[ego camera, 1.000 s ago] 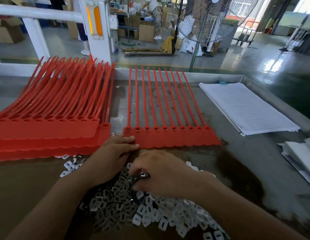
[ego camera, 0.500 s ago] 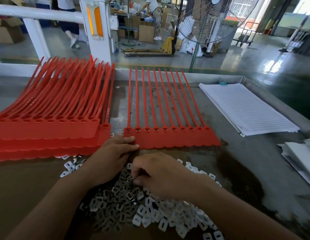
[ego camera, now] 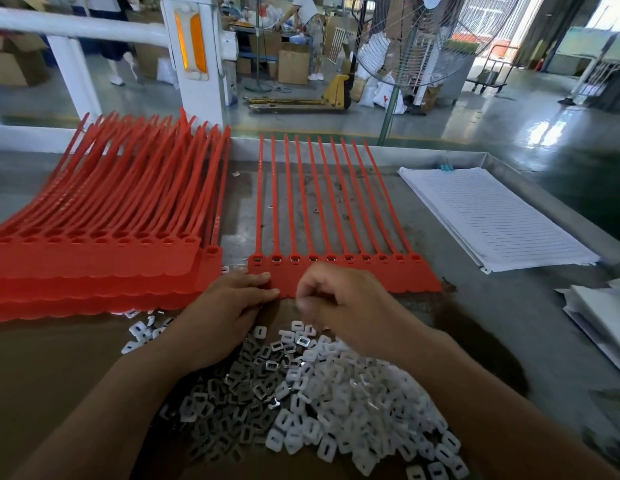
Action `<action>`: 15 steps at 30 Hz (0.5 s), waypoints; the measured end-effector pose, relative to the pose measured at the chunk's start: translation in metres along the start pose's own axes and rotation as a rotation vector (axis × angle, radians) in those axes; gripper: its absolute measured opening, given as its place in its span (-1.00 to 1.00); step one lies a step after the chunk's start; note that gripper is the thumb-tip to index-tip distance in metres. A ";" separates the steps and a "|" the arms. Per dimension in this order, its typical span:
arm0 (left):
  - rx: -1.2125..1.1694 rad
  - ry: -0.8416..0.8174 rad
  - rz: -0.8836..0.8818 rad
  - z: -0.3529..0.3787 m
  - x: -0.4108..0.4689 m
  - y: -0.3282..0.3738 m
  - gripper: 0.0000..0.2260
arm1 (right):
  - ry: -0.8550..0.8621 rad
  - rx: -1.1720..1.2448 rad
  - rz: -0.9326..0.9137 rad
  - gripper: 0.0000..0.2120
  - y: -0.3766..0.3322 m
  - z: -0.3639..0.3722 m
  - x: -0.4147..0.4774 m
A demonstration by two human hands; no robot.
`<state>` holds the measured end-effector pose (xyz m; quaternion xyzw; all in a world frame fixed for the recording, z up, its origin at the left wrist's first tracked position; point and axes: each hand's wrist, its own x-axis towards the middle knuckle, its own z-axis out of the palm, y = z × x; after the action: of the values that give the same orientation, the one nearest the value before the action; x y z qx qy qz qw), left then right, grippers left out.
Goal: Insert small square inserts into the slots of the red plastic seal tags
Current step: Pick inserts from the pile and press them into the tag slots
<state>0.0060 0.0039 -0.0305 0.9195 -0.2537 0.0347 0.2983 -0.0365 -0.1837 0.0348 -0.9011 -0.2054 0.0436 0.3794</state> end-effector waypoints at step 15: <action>-0.012 0.000 -0.007 -0.002 -0.001 0.001 -0.68 | 0.508 0.001 0.348 -0.89 0.079 -0.066 0.014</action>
<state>0.0047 0.0050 -0.0285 0.9185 -0.2508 0.0321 0.3039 0.0181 -0.2720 0.0270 -0.9047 0.0534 -0.1184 0.4057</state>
